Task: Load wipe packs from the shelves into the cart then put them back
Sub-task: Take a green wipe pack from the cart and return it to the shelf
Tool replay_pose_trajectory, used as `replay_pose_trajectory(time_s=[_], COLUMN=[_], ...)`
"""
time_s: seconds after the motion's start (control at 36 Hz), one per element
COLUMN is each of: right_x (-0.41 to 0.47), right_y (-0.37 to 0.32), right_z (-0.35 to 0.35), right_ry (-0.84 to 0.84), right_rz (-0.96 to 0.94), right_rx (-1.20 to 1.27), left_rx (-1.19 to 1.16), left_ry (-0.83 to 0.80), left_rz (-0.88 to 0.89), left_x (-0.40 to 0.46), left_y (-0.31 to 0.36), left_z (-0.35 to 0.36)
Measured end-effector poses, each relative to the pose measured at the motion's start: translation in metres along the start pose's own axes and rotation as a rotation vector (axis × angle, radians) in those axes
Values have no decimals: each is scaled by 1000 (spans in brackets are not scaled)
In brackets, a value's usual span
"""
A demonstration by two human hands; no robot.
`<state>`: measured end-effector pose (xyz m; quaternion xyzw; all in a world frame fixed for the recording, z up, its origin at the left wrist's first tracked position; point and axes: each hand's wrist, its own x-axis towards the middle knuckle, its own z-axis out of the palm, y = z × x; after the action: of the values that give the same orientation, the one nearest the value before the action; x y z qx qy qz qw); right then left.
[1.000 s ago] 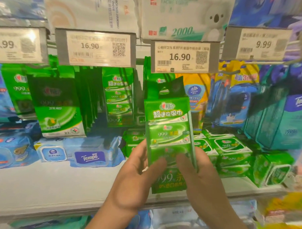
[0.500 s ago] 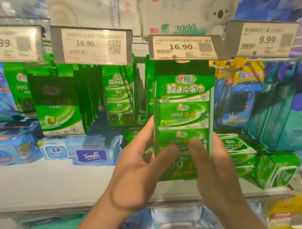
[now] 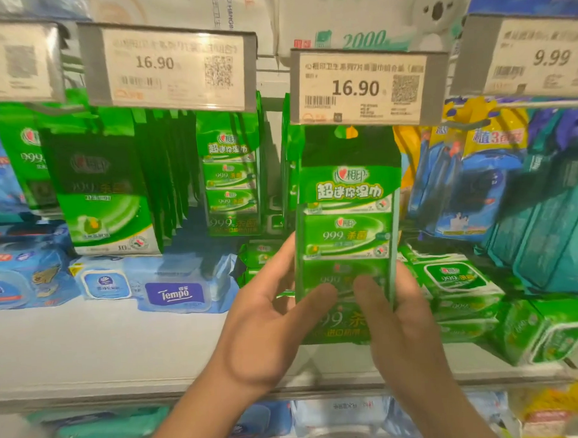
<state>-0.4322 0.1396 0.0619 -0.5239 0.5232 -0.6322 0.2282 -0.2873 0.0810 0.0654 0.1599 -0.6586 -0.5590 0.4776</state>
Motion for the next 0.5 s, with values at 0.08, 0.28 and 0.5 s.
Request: replay_pose_trajectory(time_s=[0.08, 0.28, 0.5], right_x=[2, 17, 54], right_y=[13, 29, 42], right_z=[1, 10, 20], right_ry=[-26, 6, 64], right_rz=[20, 112, 165], right_rx=[17, 11, -102], left_rx=[40, 304, 350], left_ry=[61, 218, 209], left_rz=[-38, -155, -218], left_x=[-1, 7, 35], left_y=[-15, -36, -26], left_z=[-8, -17, -13])
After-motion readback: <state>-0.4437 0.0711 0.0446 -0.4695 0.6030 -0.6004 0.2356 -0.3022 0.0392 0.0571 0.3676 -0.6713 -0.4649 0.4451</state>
